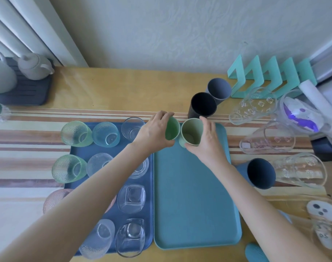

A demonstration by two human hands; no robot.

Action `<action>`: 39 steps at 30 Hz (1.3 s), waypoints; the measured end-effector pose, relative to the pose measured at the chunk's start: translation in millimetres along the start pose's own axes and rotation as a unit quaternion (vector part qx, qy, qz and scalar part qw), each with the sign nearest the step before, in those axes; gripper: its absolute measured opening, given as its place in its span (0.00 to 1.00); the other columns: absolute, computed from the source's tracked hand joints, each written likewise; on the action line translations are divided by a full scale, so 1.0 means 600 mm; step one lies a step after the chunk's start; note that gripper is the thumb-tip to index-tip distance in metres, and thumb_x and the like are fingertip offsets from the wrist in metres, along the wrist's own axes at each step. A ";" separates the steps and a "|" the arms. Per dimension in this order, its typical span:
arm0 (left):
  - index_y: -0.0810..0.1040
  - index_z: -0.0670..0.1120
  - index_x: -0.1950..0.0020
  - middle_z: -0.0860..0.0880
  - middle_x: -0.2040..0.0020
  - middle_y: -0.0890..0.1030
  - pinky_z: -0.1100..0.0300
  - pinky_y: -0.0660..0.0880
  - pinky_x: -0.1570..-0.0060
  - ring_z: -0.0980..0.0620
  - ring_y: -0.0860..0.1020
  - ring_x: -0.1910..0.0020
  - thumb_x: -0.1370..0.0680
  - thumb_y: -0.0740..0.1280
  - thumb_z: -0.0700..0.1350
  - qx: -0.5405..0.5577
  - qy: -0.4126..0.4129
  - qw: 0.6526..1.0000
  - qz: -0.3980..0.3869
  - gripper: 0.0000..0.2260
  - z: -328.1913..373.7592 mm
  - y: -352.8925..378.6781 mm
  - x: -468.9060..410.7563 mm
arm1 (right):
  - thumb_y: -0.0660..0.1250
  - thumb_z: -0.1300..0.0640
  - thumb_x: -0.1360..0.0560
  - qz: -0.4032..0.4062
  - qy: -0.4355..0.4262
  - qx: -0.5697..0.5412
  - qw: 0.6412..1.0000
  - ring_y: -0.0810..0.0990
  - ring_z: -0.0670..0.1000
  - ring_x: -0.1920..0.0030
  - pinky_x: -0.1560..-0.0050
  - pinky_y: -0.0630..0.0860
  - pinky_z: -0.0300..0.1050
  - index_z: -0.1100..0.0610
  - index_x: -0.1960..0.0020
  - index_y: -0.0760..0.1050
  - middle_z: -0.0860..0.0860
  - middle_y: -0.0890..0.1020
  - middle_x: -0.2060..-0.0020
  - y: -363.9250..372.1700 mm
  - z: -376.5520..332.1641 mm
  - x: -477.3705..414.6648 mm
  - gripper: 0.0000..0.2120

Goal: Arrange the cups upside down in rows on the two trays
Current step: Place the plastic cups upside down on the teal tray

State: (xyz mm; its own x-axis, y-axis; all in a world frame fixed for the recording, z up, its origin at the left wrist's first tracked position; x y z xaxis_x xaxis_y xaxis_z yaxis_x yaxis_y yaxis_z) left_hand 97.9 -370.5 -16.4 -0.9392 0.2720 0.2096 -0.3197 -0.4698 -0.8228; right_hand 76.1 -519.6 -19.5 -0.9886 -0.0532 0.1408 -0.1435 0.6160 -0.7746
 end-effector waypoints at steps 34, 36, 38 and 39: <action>0.58 0.47 0.27 0.46 0.28 0.62 0.54 0.66 0.40 0.46 0.68 0.34 0.26 0.67 0.51 0.078 0.005 0.997 -0.012 0.31 0.081 -0.043 -0.107 | 0.68 0.65 0.29 0.040 0.047 0.022 0.998 0.55 0.56 0.26 0.28 0.56 0.52 0.56 0.25 0.51 0.55 0.56 0.26 -0.162 0.031 -0.147 0.39; 0.58 0.47 0.27 0.45 0.29 0.61 0.53 0.68 0.43 0.44 0.69 0.36 0.28 0.69 0.52 0.070 0.007 0.997 -0.039 0.34 0.108 -0.026 -0.139 | 0.68 0.70 0.31 -0.040 0.030 0.115 0.992 0.49 0.57 0.25 0.28 0.54 0.53 0.54 0.24 0.46 0.54 0.49 0.24 -0.149 0.030 -0.204 0.44; 0.57 0.45 0.27 0.44 0.29 0.62 0.51 0.69 0.43 0.42 0.69 0.35 0.30 0.71 0.53 0.057 -0.004 0.997 -0.057 0.37 0.122 -0.005 -0.165 | 0.71 0.70 0.33 -0.109 0.026 0.196 0.974 0.45 0.57 0.24 0.28 0.55 0.55 0.52 0.24 0.43 0.51 0.43 0.23 -0.137 0.032 -0.240 0.49; 0.57 0.44 0.27 0.43 0.30 0.62 0.50 0.69 0.43 0.42 0.69 0.36 0.31 0.71 0.54 0.049 -0.012 0.997 -0.062 0.39 0.125 0.006 -0.174 | 0.72 0.69 0.34 -0.137 0.032 0.215 0.966 0.44 0.57 0.24 0.29 0.56 0.55 0.50 0.24 0.42 0.50 0.42 0.24 -0.131 0.034 -0.252 0.51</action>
State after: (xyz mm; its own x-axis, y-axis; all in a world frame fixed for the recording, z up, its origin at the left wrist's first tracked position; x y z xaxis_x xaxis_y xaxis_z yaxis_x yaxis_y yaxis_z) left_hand 185.6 -463.3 -1.7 -0.8937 0.3137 0.3208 -0.4438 -0.5136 -0.7343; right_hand 235.7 -576.4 7.5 -0.9081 -0.1106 0.4039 -0.4184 0.2017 -0.8856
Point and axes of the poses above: each hand's wrist, its own x-axis away from the middle knuckle, its own y-axis out of the palm, z = x × y, the point moved 9 cm from there along -x, towards the middle knuckle
